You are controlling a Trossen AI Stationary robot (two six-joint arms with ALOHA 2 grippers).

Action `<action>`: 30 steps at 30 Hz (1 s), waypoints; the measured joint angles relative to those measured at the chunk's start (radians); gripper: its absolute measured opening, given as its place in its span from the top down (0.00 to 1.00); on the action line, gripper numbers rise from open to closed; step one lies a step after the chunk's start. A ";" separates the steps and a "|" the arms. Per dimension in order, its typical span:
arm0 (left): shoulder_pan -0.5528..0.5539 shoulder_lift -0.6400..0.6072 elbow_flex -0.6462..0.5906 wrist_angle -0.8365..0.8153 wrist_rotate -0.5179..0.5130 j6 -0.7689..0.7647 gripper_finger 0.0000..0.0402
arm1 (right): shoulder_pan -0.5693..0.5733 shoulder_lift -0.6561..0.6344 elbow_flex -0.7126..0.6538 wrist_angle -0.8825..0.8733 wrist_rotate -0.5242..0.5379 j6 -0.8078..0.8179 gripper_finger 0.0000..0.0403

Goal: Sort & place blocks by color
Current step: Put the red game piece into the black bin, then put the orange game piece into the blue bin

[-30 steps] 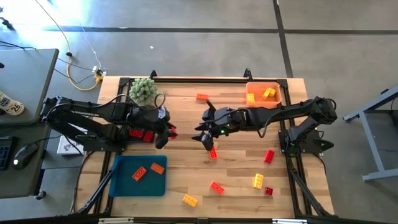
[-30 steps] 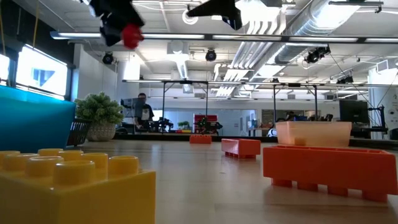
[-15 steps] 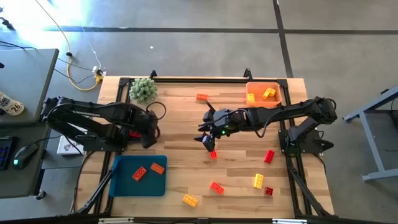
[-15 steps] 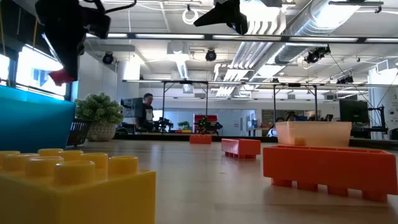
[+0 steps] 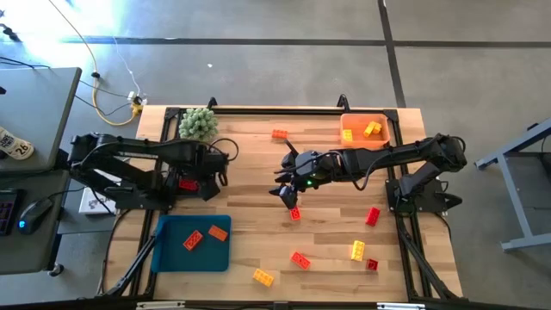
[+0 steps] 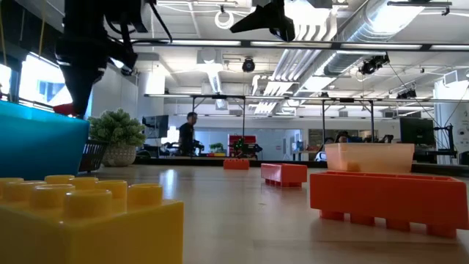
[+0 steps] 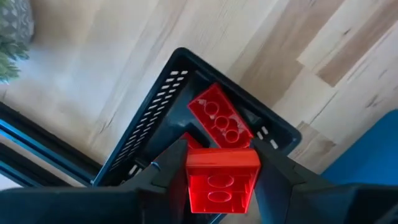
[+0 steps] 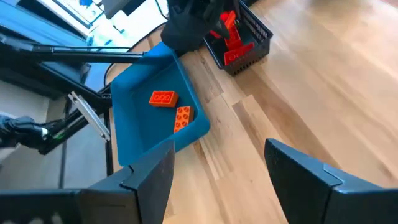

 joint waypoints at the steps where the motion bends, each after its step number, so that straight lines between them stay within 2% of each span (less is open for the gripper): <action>1: 0.014 0.011 0.000 -0.002 0.013 0.013 0.70 | 0.000 0.000 0.000 -0.008 0.000 0.025 0.41; 10: 0.096 0.083 0.000 -0.003 0.080 0.110 0.69 | 0.009 0.000 0.000 -0.151 -0.019 0.233 0.41; 16: 0.118 0.093 0.000 -0.003 0.091 0.113 0.61 | 0.034 0.000 0.000 -0.234 0.047 0.346 0.41; 24: 0.118 0.093 0.000 -0.010 0.099 0.113 0.49 | 0.064 0.000 -0.014 -0.272 0.100 0.419 0.41; 30: 0.118 0.093 0.000 -0.010 0.108 0.113 0.47 | 0.075 0.036 -0.017 -0.305 0.131 0.465 0.41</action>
